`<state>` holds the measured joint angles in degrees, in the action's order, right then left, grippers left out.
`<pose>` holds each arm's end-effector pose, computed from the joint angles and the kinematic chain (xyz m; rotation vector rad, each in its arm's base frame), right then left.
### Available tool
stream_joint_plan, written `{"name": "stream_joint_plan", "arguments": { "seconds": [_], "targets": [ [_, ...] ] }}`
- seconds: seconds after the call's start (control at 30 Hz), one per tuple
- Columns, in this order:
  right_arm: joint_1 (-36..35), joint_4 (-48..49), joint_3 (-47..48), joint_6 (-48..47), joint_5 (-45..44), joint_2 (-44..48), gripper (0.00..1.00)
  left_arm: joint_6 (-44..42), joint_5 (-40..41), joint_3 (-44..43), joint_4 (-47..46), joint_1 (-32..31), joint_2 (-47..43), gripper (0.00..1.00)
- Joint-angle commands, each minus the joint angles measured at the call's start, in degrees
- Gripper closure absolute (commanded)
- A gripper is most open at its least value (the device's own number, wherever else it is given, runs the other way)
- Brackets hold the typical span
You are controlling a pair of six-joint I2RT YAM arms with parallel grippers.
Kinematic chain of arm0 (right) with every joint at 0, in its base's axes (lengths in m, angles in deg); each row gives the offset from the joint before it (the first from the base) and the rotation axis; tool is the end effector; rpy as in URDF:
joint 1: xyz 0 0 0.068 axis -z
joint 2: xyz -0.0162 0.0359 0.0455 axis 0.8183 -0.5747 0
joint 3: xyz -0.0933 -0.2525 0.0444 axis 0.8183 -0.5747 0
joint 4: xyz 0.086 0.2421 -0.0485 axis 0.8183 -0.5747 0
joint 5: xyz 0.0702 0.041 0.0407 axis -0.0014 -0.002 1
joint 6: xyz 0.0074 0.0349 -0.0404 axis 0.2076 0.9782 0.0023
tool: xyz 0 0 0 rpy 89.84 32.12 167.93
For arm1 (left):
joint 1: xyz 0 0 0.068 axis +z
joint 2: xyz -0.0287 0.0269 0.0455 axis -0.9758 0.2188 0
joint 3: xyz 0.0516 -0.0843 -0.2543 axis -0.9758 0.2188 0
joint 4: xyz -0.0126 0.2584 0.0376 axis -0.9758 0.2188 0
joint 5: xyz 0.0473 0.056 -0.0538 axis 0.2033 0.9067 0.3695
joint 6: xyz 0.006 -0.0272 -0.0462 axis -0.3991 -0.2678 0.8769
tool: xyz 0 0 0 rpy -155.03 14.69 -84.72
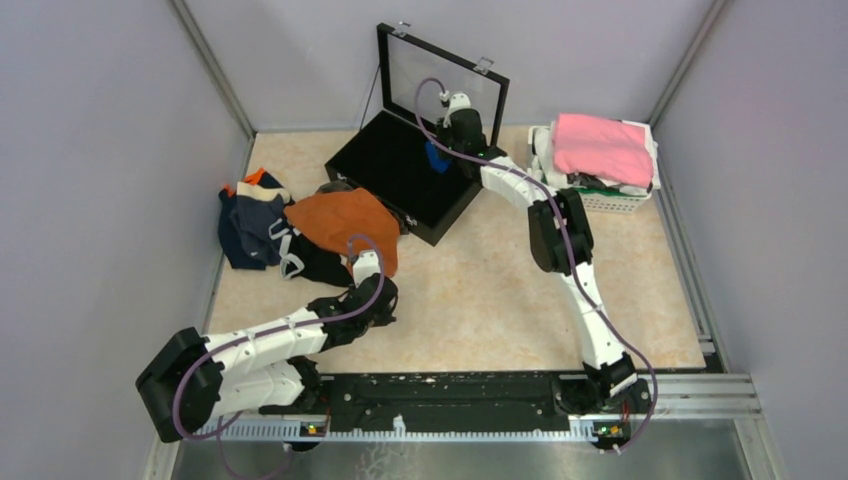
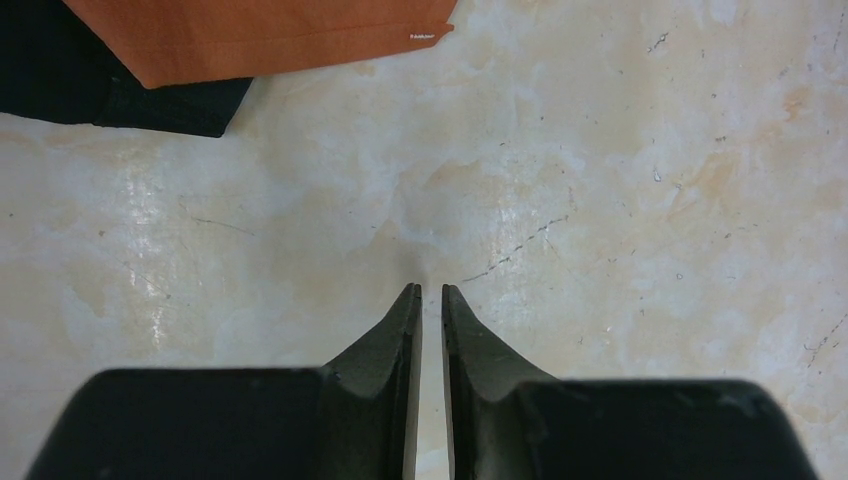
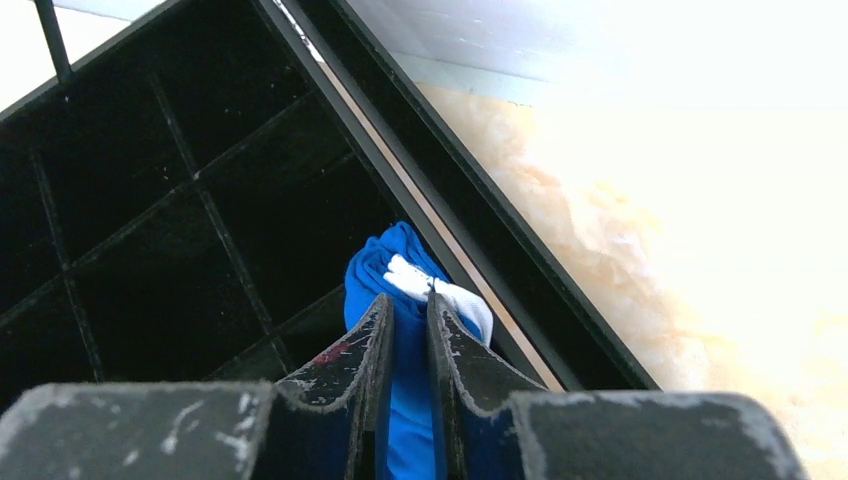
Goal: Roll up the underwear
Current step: Pick up the underwear from the center of the board.
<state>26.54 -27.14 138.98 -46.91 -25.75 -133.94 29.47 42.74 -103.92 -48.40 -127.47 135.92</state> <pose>0.5155 0.2767 0.2026 -0.2675 1.9575 0.4066 0.1335 -0.1377 0.1613 -0.1241 2.3955 -0.2977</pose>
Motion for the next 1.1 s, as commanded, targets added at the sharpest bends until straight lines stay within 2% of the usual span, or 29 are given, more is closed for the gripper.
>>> {"name": "stream_joint_plan", "arguments": {
  "seconds": [0.0, 0.2, 0.43, 0.67, 0.87, 1.07],
  "targets": [
    [0.6, -6.5, -4.2, -1.8, -5.0, 3.0, 0.85, -0.5, 0.2, -1.5, -1.3, 0.2, -0.1, 0.82],
    [0.6, -2.4, -9.1, -2.9, -2.0, 7.2, 0.83, -1.0, 0.7, -2.4, -1.0, 0.2, -0.2, 0.81],
    [0.5, 8.9, -14.2, -4.3, 8.0, 16.5, 0.79, -1.8, 2.2, -4.2, -0.2, 0.3, -0.5, 0.8],
    [0.6, 13.4, -24.4, -2.7, 11.7, 29.0, 0.78, -2.6, 3.6, -6.2, 0.7, 0.8, -1.0, 0.79],
    [0.7, 11.9, -41.5, -1.5, 9.2, 44.4, 0.68, -5.1, 4.6, -9.2, 1.5, 1.6, -1.9, 0.76],
    [0.7, -1.1, -54.9, 4.6, 6.9, 60.9, 0.5, -8.1, 6.3, -12.8, 3.5, 2.8, -3.6, 0.69]
  ]
}}
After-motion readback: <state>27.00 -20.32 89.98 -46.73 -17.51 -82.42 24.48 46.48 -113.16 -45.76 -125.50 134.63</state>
